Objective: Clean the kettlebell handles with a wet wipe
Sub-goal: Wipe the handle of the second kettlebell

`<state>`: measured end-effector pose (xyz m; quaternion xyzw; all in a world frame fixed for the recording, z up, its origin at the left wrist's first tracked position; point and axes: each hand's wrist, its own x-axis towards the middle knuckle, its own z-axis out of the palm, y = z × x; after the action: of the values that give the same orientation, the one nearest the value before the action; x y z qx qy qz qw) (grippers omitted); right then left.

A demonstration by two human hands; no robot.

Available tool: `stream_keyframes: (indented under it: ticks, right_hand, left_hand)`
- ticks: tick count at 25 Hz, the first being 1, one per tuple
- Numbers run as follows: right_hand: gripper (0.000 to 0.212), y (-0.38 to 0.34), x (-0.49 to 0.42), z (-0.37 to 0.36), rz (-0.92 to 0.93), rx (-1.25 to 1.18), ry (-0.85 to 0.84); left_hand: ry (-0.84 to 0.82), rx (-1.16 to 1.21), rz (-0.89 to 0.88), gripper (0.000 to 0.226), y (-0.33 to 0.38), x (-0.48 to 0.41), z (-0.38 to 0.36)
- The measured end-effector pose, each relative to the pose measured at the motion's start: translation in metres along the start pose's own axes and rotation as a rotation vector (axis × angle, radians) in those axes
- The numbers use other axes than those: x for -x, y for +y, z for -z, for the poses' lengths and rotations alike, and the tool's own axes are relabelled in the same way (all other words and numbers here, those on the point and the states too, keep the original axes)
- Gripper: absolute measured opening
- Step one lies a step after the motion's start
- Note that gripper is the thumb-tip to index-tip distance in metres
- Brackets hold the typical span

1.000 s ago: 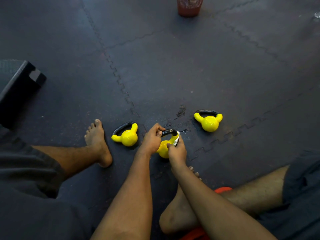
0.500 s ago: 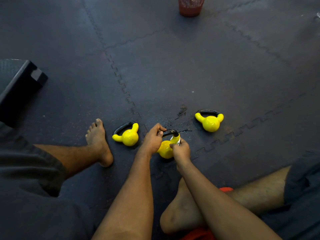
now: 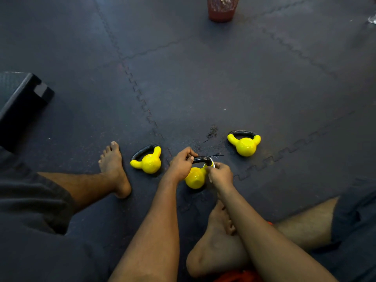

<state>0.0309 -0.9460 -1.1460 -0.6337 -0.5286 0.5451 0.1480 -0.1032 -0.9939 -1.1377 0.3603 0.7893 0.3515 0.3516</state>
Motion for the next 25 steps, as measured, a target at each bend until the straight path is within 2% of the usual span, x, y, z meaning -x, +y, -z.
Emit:
stream_keyframes:
  ticks: [3,5,11,15,17,22,25]
  right_hand:
    - [0.04,-0.011,0.016,0.002,0.149,0.115,0.055]
    - [0.048,-0.007,0.03,-0.003,0.24,0.213,0.05]
    - [0.042,0.006,0.021,0.005,0.426,0.199,0.118]
    - [0.033,-0.016,-0.013,0.022,0.552,0.442,-0.135]
    - [0.032,-0.023,-0.02,0.029,0.574,0.56,-0.178]
    - [0.045,-0.003,0.009,0.012,0.565,0.56,0.155]
    - [0.053,0.006,0.021,0.005,0.535,0.439,0.12]
  left_hand:
    - [0.008,-0.035,0.014,0.021,0.003,-0.001,-0.002]
    - [0.025,-0.033,0.025,0.02,0.003,-0.001,-0.003]
    - [0.014,0.031,0.047,0.013,-0.001,0.003,0.004]
    - [-0.029,0.047,0.043,0.02,-0.001,0.006,0.01]
    - [-0.02,0.037,0.042,0.016,0.002,0.007,0.009]
    - [0.052,-0.045,0.051,0.007,0.015,0.009,-0.003]
    - [0.094,-0.065,0.055,0.008,0.016,0.008,-0.005]
